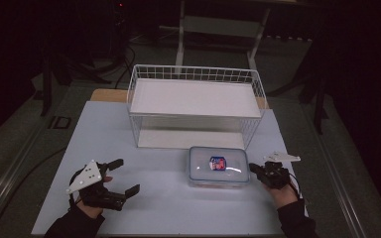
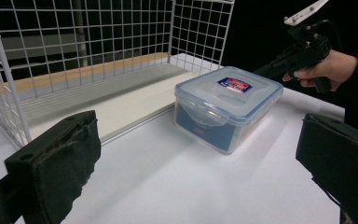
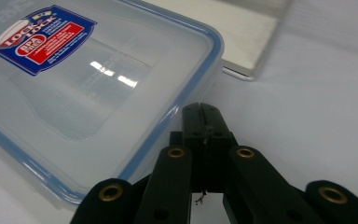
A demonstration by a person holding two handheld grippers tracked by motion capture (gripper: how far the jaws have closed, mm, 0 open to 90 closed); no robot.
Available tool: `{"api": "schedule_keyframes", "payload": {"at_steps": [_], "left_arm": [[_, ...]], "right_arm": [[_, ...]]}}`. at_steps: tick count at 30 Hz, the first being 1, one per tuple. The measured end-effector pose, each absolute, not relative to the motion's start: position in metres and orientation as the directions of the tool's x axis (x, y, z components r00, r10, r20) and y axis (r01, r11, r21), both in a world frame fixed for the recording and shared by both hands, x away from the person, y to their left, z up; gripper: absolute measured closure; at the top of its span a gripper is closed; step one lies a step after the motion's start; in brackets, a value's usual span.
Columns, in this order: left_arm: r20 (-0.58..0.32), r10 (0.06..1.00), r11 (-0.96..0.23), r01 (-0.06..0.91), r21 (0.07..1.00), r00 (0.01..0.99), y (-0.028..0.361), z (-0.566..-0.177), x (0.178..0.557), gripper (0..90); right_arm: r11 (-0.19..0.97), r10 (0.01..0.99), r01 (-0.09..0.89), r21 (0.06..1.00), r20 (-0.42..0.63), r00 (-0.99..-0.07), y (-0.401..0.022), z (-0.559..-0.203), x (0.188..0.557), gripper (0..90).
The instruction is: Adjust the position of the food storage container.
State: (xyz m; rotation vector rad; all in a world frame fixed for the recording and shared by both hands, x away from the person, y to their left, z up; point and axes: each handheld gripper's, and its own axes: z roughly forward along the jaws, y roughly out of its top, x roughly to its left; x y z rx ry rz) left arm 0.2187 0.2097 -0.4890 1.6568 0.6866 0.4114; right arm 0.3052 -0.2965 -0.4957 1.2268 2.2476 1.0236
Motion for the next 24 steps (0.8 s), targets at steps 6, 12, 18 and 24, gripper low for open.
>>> {"api": "schedule_keyframes", "payload": {"at_steps": [6, 12, 18, 24], "left_arm": [[-0.104, 0.64, -0.091, 0.21, 0.974, 0.762, 0.21, -0.489, 0.218, 0.0], [-0.106, 0.64, -0.09, 0.212, 0.973, 0.761, 0.21, -0.489, 0.218, 0.0], [-0.107, 0.638, -0.093, 0.214, 0.972, 0.763, 0.21, -0.49, 0.218, 0.0], [-0.107, 0.637, -0.094, 0.215, 0.972, 0.763, 0.21, -0.49, 0.218, 0.0]], "right_arm": [[0.365, 0.817, 0.549, 0.752, 0.024, -0.576, -0.282, -0.495, 0.306, 90.0], [0.385, 0.799, 0.533, 0.753, 0.016, -0.601, -0.269, -0.495, 0.306, 90.0], [0.404, 0.78, 0.521, 0.752, 0.015, -0.626, -0.253, -0.495, 0.308, 90.0], [0.419, 0.763, 0.508, 0.753, 0.011, -0.646, -0.239, -0.495, 0.311, 90.0]]}}
